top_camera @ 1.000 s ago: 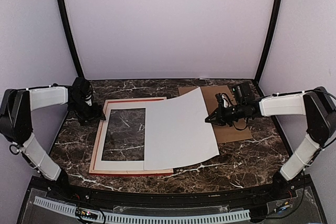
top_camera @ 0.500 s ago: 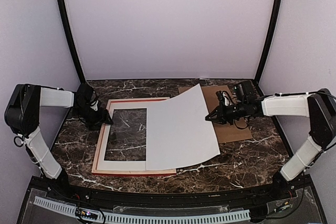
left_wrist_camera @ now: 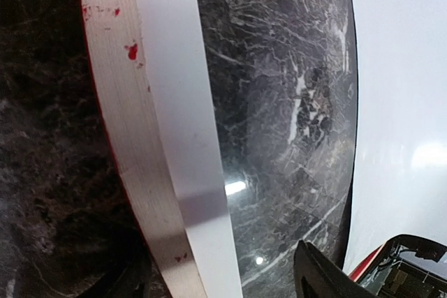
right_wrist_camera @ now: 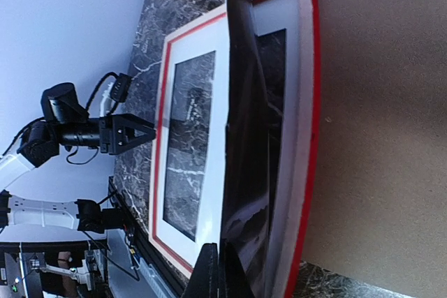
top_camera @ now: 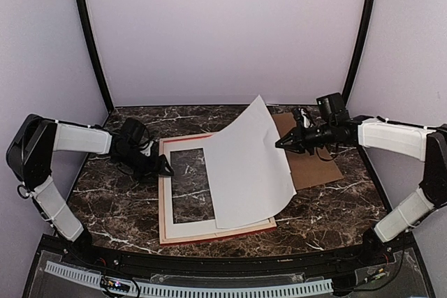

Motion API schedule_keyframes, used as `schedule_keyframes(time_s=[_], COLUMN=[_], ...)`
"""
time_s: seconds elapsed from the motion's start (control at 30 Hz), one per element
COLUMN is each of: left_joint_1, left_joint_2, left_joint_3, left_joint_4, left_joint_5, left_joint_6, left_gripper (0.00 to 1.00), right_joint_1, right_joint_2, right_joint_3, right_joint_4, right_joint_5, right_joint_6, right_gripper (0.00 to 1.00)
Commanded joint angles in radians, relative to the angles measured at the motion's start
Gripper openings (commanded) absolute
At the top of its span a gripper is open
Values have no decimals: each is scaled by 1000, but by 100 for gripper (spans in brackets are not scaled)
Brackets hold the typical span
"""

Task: Put the photo into the frame
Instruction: Place the photo on the mat board.

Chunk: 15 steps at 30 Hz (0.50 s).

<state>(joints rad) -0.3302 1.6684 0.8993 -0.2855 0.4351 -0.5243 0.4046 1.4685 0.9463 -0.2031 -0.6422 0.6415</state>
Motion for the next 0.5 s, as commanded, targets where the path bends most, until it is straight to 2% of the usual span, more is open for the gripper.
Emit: schedule_keyframes(time_s=[0.0,0.2,0.47], left_joint_1=[-15,0,141], left_joint_2=[-86,-140,-279], left_joint_3=[-4,65,32], left_joint_4=[-13,-111,-129], left_joint_5=[15,-136,-240], left_joint_6=[-54,-23,-18], left_gripper=[73,74,76], right_joint_1=[5,93,264], right_joint_2=[-56,-57,29], right_joint_3=[86,186,367], right_joint_4=[2,11,62], right_joint_5=[-44,-36,-24], right_joint_6=[38,102,174], right_gripper=[0,0,0])
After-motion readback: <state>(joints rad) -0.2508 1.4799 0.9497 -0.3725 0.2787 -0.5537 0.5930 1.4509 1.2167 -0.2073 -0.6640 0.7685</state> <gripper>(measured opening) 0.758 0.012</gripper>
